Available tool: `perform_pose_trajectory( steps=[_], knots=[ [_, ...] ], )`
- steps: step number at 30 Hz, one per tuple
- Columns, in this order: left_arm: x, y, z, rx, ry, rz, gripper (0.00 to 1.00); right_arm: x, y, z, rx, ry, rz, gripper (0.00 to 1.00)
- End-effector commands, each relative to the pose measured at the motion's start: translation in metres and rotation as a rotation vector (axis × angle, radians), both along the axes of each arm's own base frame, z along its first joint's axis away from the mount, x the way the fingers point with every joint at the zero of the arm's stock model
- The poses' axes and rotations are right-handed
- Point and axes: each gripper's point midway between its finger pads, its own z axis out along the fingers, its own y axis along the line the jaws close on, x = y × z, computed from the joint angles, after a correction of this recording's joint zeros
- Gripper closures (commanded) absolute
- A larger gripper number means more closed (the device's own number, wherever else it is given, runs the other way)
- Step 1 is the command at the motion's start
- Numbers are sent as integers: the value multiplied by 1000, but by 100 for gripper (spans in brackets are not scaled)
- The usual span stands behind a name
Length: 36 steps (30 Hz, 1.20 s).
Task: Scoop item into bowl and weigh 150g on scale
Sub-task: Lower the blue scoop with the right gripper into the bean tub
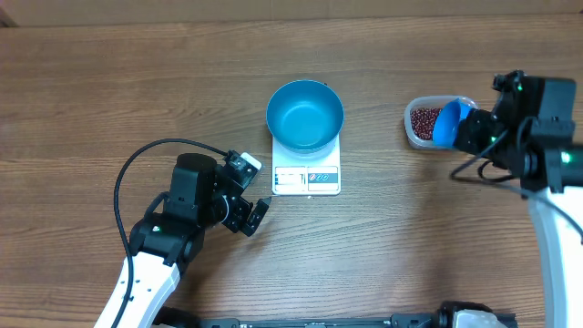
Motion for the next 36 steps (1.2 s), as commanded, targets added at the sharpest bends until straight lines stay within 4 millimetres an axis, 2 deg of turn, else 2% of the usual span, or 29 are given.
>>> perform_pose_trajectory(
  steps=[1,4,9,13,36],
  knots=[
    [-1,1,1,-3,-4,2,0,17,-9,14,-31,6,-21,97],
    [-1,1,1,-3,-4,2,1,24,-14,16,-62,35,-11,96],
    [-1,1,1,-3,-4,2,0,39,-16,5,-122,54,71,96],
    [-1,1,1,-2,-4,2,0,44,-17,-2,-136,65,93,96],
    [-1,1,1,-3,-4,2,1,47,-23,-9,-178,79,94,96]
  ],
)
